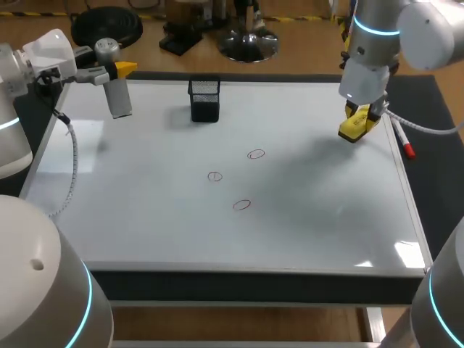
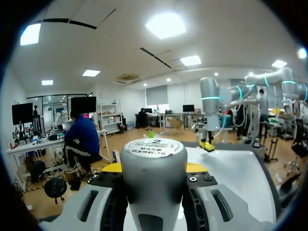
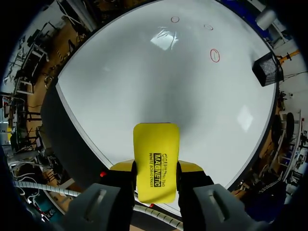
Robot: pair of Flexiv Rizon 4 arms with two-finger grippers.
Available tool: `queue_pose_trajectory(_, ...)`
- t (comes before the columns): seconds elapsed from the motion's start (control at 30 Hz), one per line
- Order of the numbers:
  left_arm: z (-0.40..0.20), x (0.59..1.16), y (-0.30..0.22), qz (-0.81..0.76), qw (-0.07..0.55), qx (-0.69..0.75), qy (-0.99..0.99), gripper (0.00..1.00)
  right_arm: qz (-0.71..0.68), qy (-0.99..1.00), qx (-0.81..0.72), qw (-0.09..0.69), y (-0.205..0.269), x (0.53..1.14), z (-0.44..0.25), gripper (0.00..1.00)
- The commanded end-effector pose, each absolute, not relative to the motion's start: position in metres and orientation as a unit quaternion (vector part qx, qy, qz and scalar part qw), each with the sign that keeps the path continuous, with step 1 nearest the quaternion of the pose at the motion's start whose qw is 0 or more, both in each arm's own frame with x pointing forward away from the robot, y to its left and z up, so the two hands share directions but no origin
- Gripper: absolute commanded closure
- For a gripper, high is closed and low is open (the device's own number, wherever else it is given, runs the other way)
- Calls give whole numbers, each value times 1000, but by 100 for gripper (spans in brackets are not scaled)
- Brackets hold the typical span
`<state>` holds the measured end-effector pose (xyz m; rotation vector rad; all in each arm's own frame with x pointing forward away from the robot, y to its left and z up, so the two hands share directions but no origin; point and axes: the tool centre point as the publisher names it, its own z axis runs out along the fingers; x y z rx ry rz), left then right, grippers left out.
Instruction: Pick up the inspection probe, press it on each red-marked spot on the whiteboard one by one, put down the probe, pick up the eraser, and wipe off all the red marks.
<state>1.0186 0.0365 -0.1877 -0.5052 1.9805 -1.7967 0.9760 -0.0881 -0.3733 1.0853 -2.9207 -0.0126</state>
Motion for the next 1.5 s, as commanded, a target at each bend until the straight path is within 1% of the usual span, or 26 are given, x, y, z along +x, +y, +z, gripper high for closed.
queue_pose_trajectory(0.03,-187,1019,36,-646,209,-181,711,100,-3,-937,349,13,-89,976,-373,100)
queue_pose_trajectory(0.53,-187,1019,36,-646,209,-181,711,100,-3,-937,349,13,-89,976,-373,100)
queue_pose_trajectory(0.67,-186,1008,28,-643,214,-192,710,100,-3,-937,349,13,-89,976,-373,100)
queue_pose_trajectory(0.9,-182,980,4,-639,223,-198,709,100,-3,-937,349,13,-89,976,-373,100)
queue_pose_trajectory(1.5,-194,930,-80,-661,187,-161,709,100,-3,-937,349,13,-89,976,-373,100)
